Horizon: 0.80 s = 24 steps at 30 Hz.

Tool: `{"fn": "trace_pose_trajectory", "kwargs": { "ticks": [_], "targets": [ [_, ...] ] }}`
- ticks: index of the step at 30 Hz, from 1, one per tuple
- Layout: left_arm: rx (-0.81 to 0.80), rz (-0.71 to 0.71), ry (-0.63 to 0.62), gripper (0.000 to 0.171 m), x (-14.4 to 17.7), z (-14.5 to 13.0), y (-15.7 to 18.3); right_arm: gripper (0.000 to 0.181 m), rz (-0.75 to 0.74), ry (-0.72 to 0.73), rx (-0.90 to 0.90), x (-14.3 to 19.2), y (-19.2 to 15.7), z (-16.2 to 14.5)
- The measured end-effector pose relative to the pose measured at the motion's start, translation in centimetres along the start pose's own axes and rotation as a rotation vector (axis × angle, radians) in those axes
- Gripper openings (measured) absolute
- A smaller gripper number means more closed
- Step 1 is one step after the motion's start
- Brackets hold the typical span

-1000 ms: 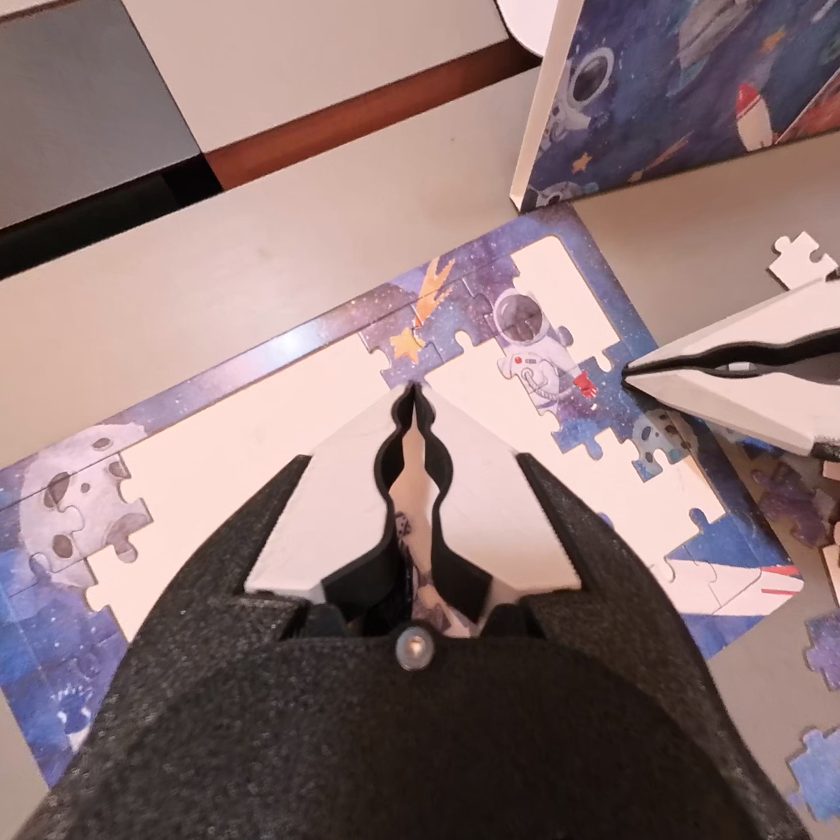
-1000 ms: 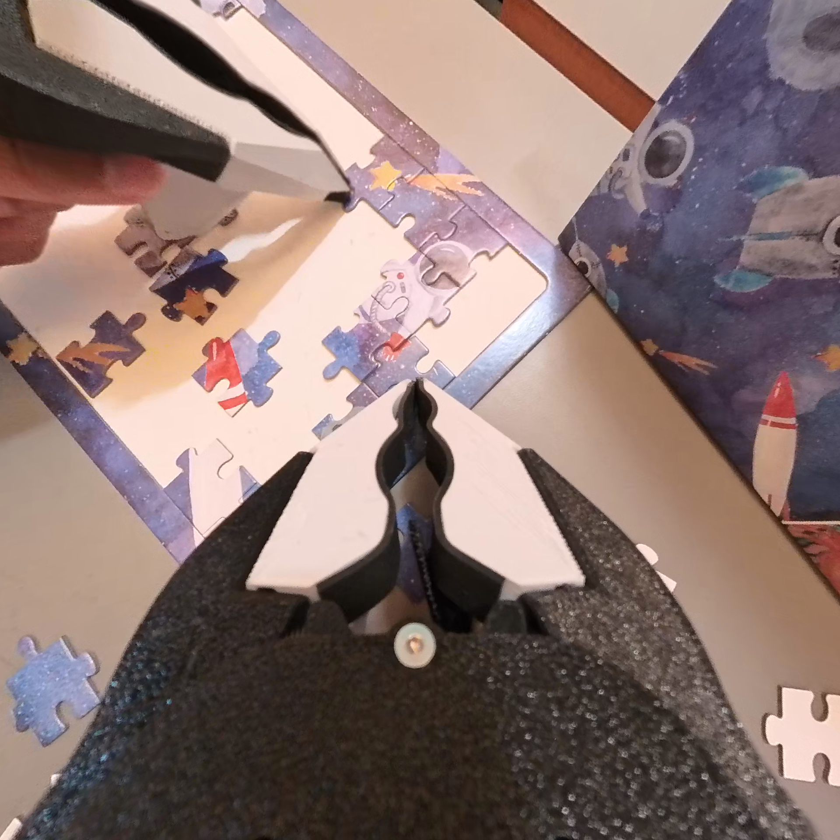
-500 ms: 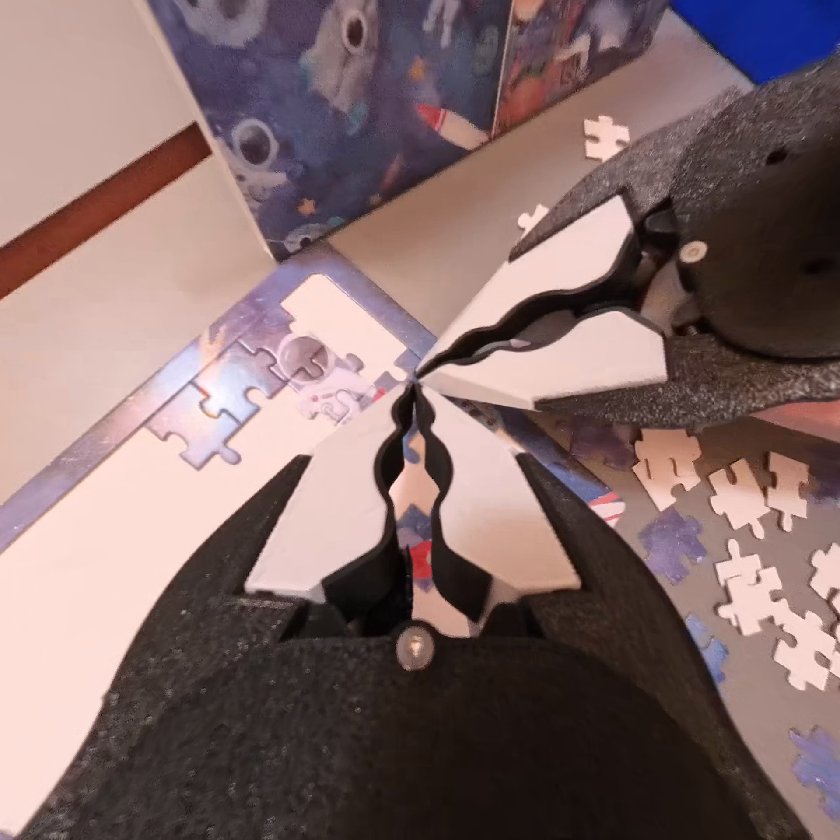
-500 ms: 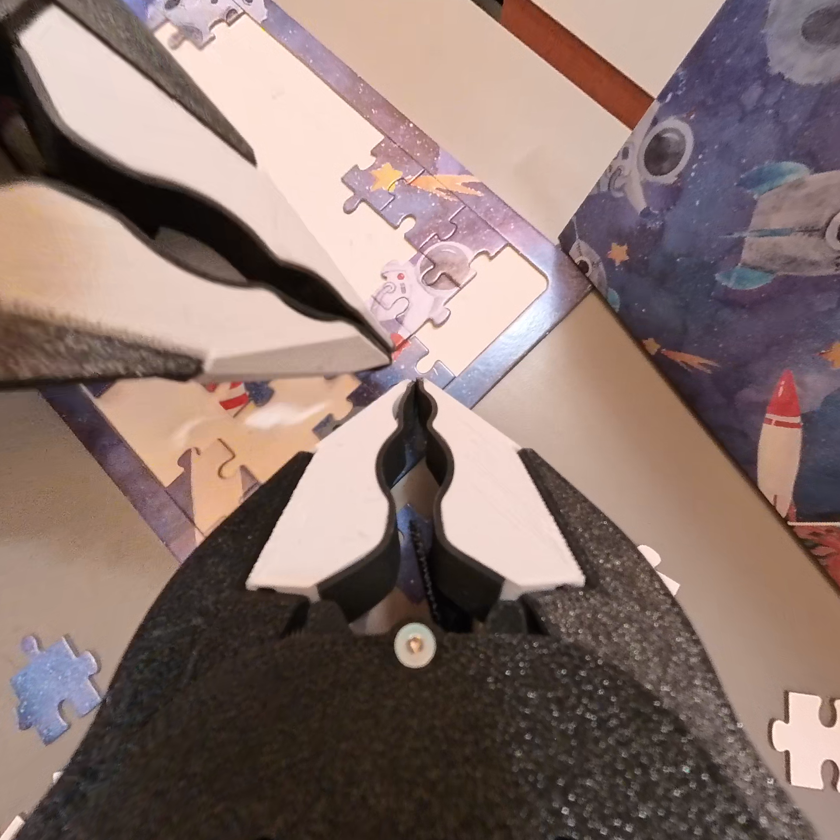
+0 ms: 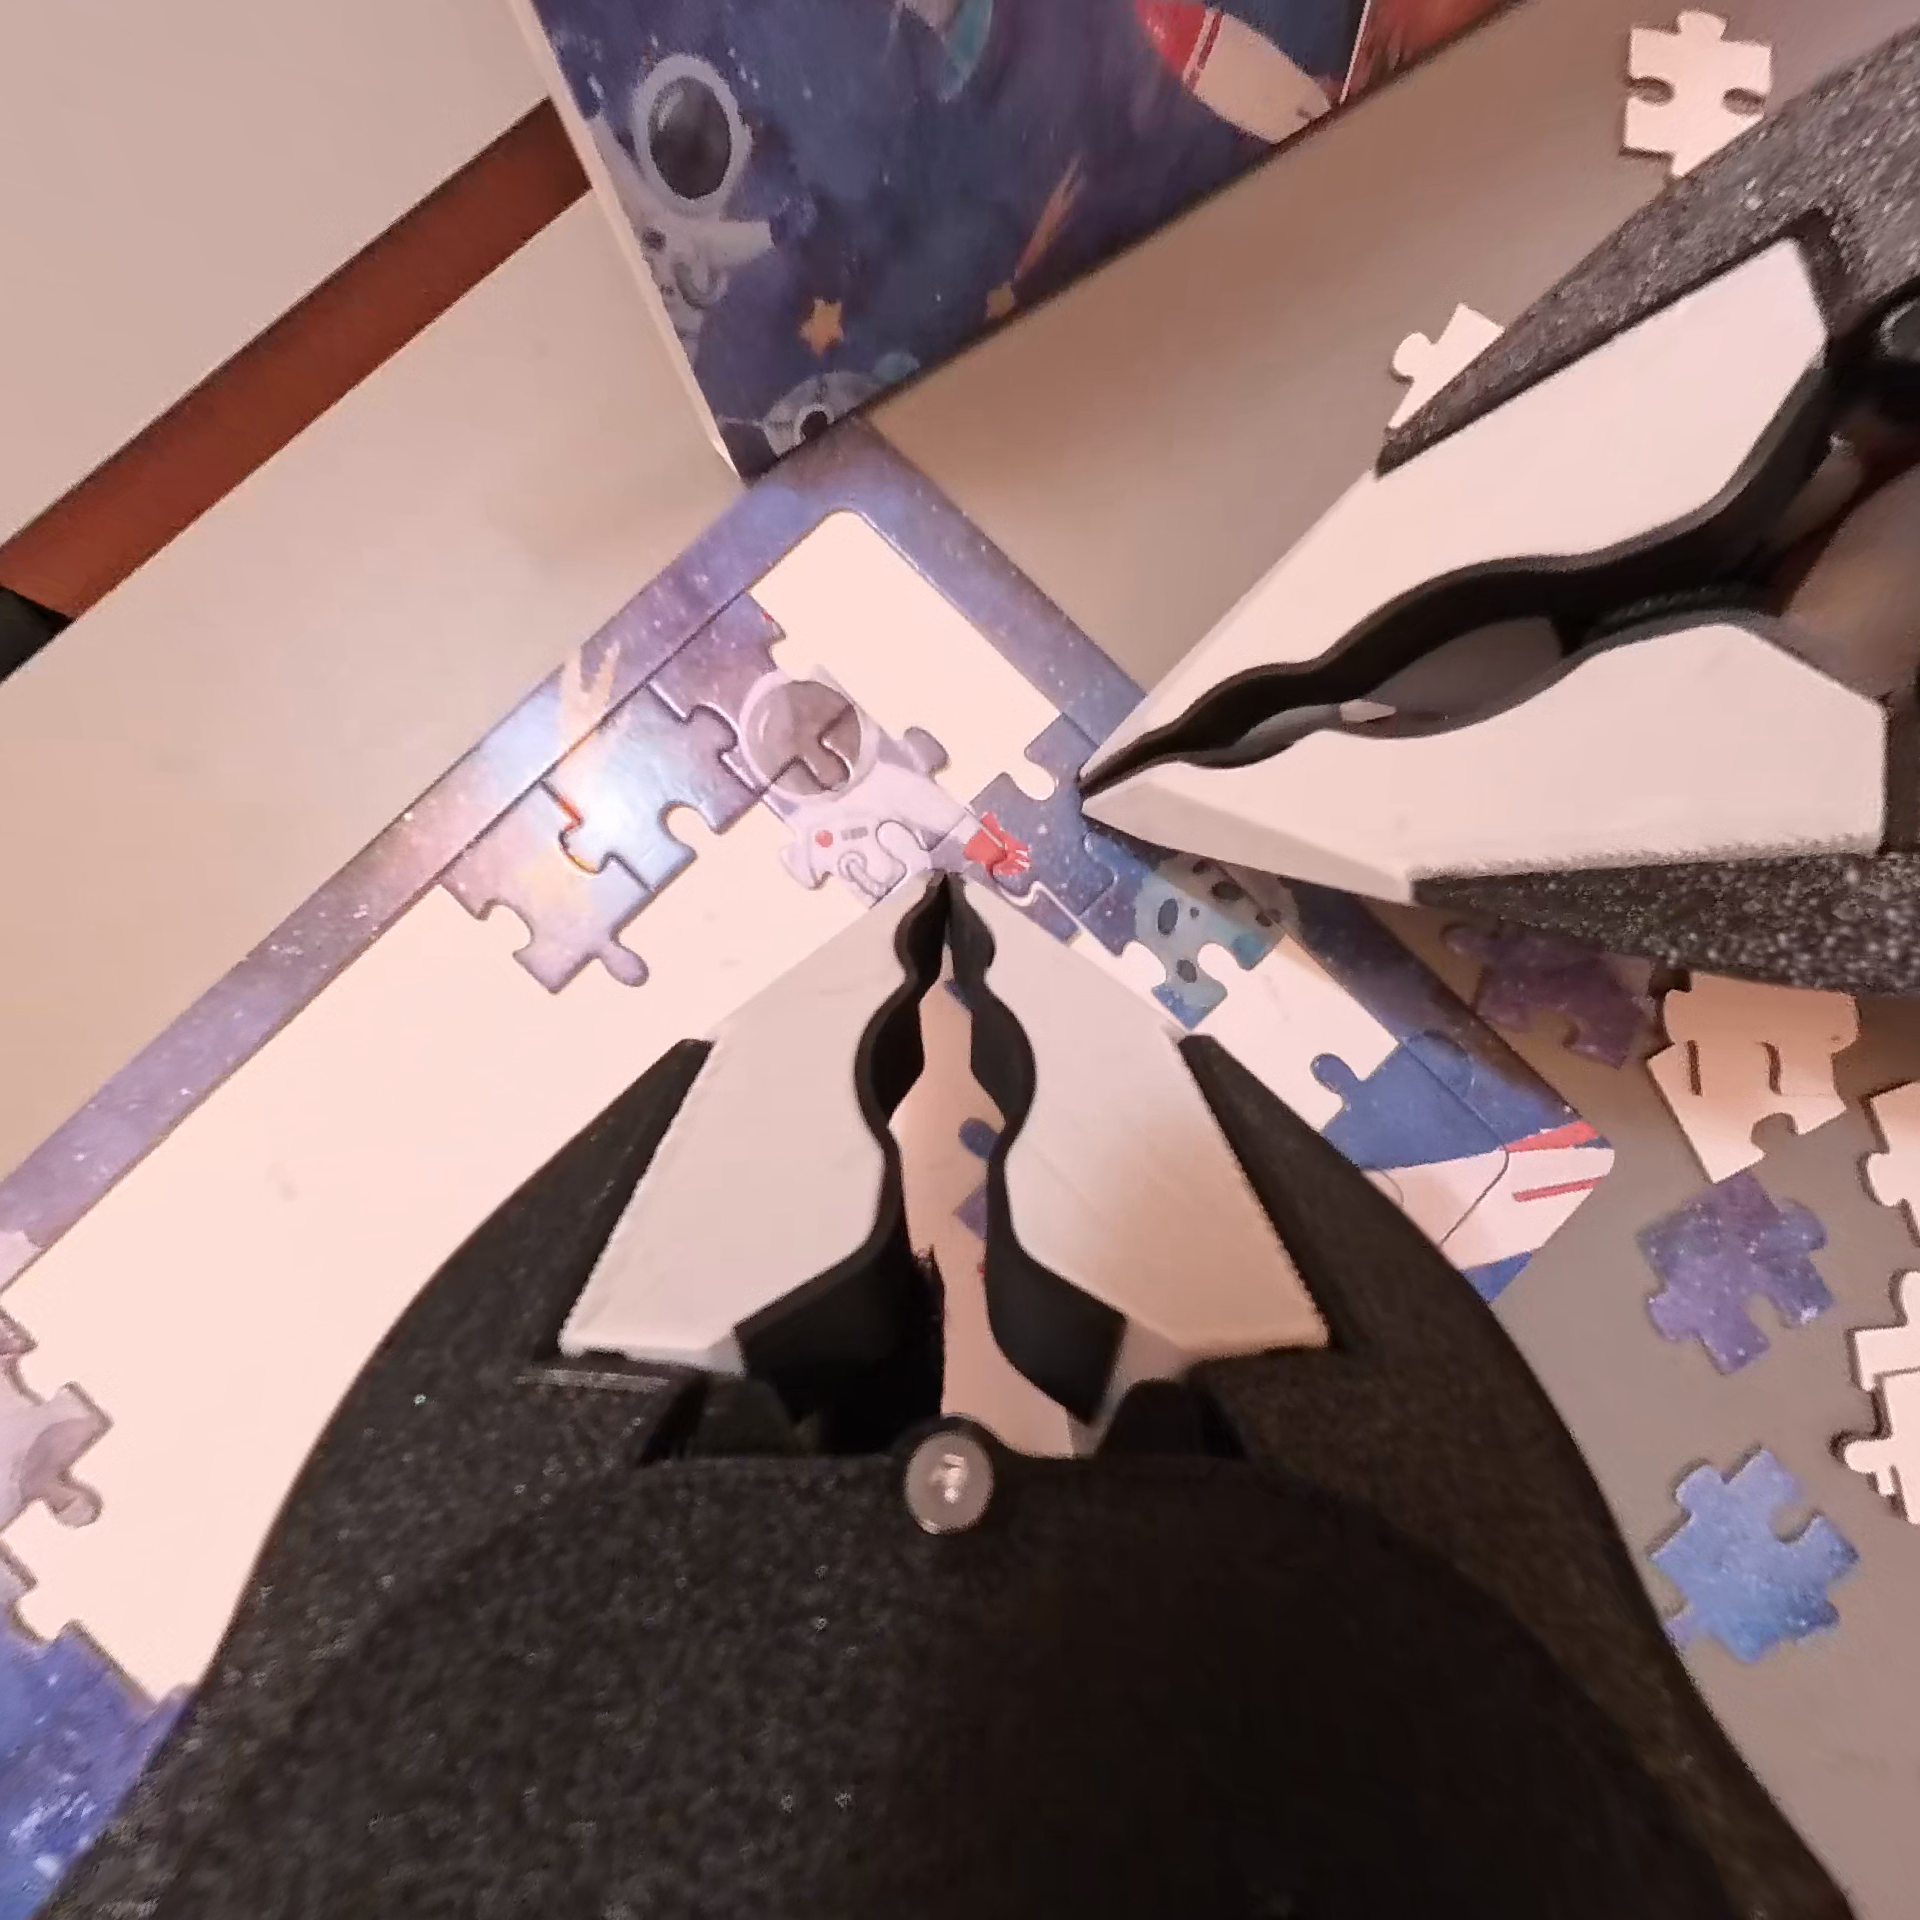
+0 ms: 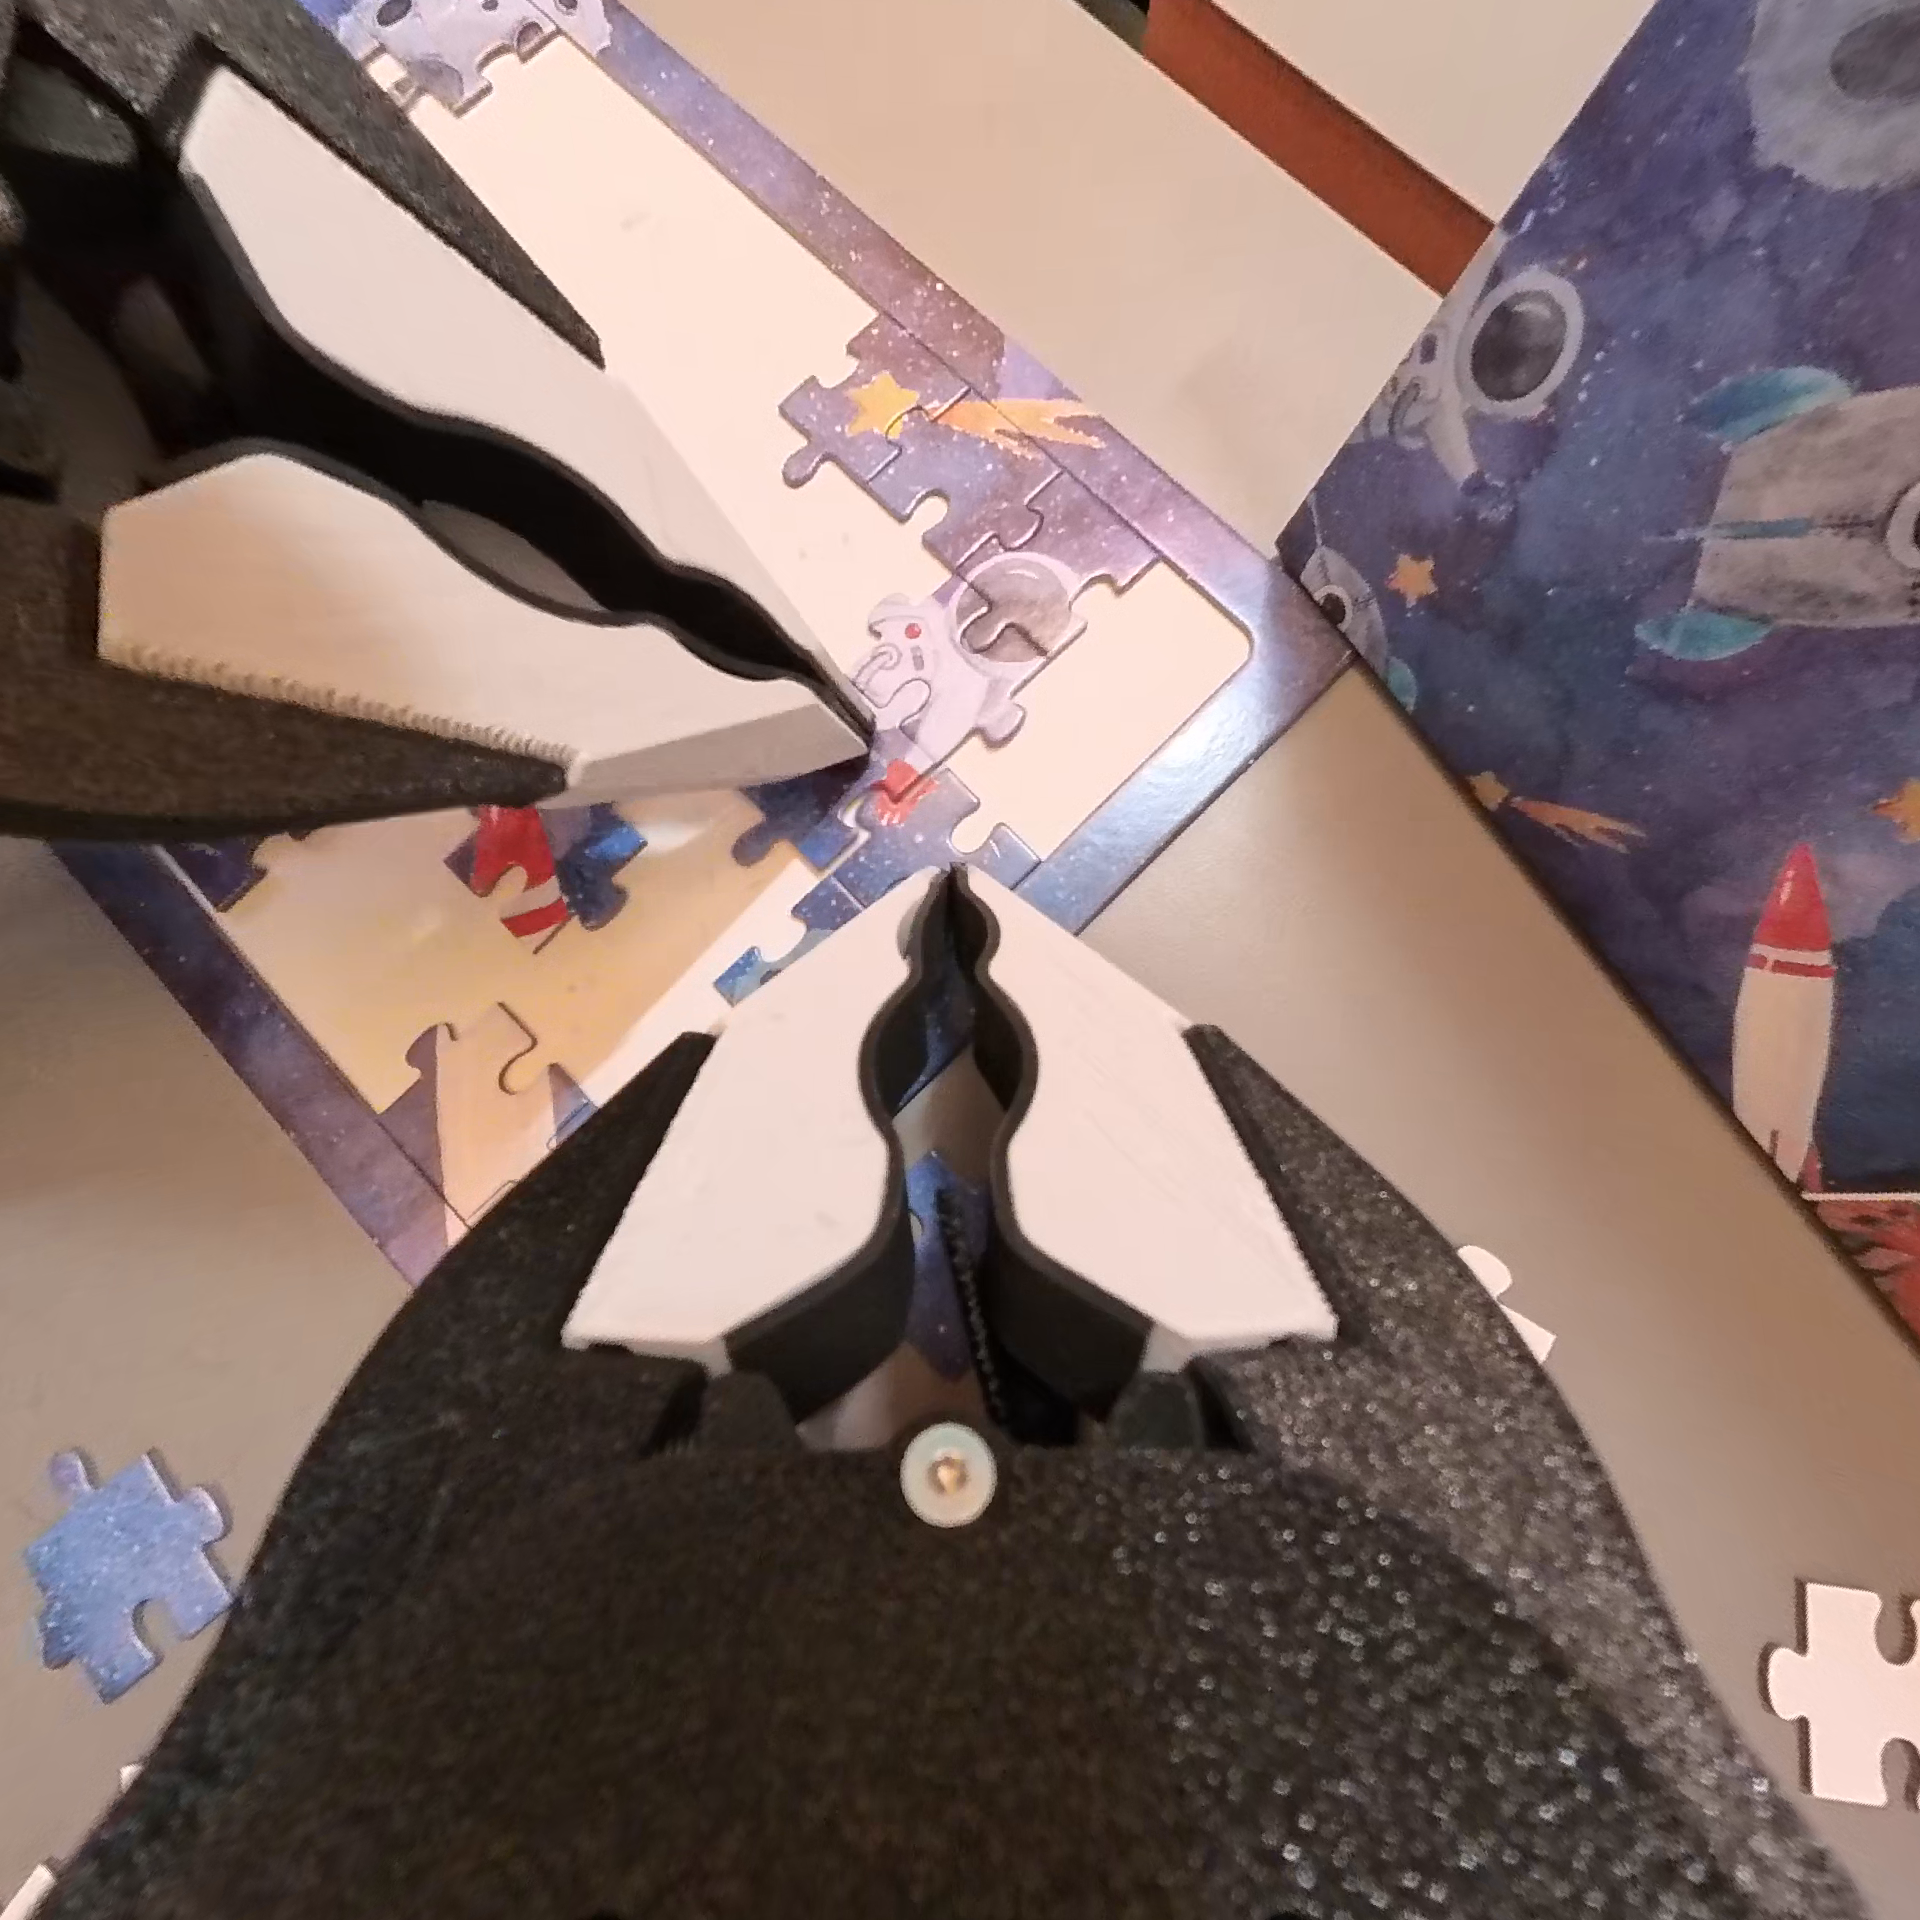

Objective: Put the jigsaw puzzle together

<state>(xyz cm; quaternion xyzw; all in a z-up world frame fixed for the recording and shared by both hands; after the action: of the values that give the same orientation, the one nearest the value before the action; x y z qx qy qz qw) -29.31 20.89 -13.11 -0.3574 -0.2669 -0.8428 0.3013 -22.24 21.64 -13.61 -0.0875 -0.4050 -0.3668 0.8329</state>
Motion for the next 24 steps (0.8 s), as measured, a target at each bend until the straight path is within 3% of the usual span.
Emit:
{"fn": "trace_pose_trajectory", "kwargs": {
  "ticks": [5, 24],
  "targets": [
    [-0.036, -0.026, 0.003, 0.0, 0.3, 0.5, 1.1, 0.0, 0.002, 0.001, -0.003, 0.0, 0.0, 0.0],
    [0.018, -0.011, 0.016, 0.0, 0.3, 0.0, -0.2, 0.0, 0.004, 0.001, -0.005, 0.0, 0.0, 0.0]
  ]
}}
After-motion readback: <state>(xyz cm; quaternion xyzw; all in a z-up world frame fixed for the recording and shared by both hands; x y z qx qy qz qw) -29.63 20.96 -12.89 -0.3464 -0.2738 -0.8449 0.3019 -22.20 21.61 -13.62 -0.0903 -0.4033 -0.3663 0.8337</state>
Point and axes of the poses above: each gripper's, where its closed fingertips meet, x back along the fingers, z out of its top, y = z × x across the jaws, the point moved 5 cm from there along x, back along the fingers, and after that the axes turned 15 degrees about -z, right-handed, at the moved point
